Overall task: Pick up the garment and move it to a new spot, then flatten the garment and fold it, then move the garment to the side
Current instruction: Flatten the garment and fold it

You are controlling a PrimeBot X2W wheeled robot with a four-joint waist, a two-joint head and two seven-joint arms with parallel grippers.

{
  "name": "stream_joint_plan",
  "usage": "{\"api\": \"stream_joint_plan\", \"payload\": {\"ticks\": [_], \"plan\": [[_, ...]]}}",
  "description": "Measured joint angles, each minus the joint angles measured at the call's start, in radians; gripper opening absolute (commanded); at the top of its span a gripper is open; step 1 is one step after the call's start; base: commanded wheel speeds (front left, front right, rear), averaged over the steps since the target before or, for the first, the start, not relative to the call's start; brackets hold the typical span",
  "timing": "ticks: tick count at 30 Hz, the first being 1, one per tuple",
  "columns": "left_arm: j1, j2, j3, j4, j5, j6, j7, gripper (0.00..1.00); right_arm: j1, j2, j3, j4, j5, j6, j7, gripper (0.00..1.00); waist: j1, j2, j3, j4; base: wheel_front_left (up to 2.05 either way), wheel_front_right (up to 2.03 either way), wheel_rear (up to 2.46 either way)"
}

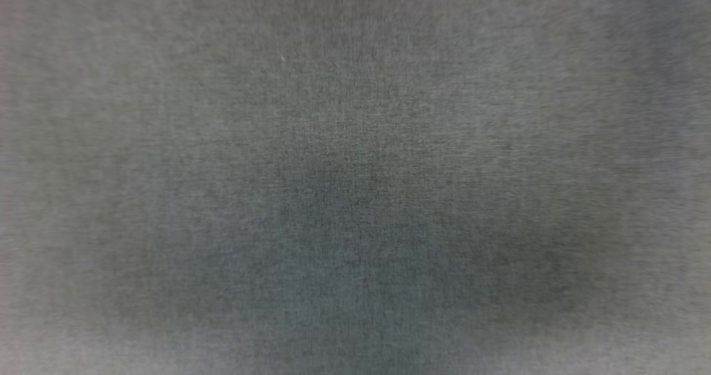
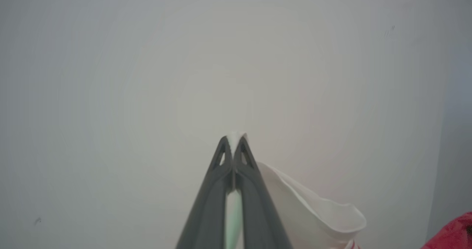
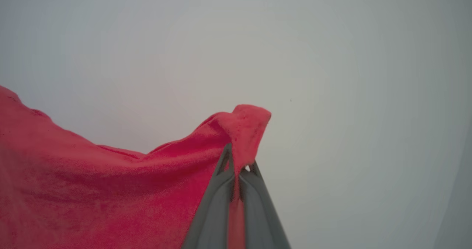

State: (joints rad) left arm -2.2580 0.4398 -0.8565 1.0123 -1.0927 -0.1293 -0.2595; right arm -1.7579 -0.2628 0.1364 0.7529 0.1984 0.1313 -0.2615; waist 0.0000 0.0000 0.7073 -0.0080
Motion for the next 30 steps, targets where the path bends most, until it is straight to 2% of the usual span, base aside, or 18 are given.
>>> {"api": "stream_joint_plan", "payload": {"ticks": [5,10,14,22,27,30], "plan": [[0.007,0.006,0.054,-0.056,0.008,0.0,-0.002,0.0,0.017,0.044,-0.072,-0.013,-0.062,0.0,0.0,0.0,0.0,0.0,0.097,0.01,0.0,0.0,0.0],[0.098,0.001,0.071,-0.068,0.031,0.0,-0.002,0.0,0.065,0.081,-0.07,0.027,-0.093,0.0,0.0,0.0,0.0,0.0,0.163,0.029,0.0,0.0,0.0],[0.181,-0.012,0.071,-0.067,0.029,0.0,-0.002,0.0,0.093,0.087,-0.053,0.082,-0.083,0.0,0.0,0.0,0.0,0.0,0.174,0.056,0.0,0.0,0.0],[0.357,-0.01,0.0,-0.086,-0.023,0.0,-0.002,0.0,0.168,0.072,0.046,0.166,-0.011,0.0,0.0,0.0,0.0,0.0,0.108,0.089,0.0,0.0,0.0],[0.483,0.015,-0.104,-0.143,-0.054,0.0,0.061,0.0,0.25,0.036,0.122,0.184,0.119,0.0,0.0,0.0,0.0,0.0,0.038,0.106,0.0,0.0,0.0],[0.572,0.042,-0.165,-0.192,-0.077,0.0,0.091,0.0,0.327,0.007,0.207,0.18,0.193,0.0,0.007,0.0,0.0,0.0,-0.013,0.116,0.0,0.0,0.0]]}}
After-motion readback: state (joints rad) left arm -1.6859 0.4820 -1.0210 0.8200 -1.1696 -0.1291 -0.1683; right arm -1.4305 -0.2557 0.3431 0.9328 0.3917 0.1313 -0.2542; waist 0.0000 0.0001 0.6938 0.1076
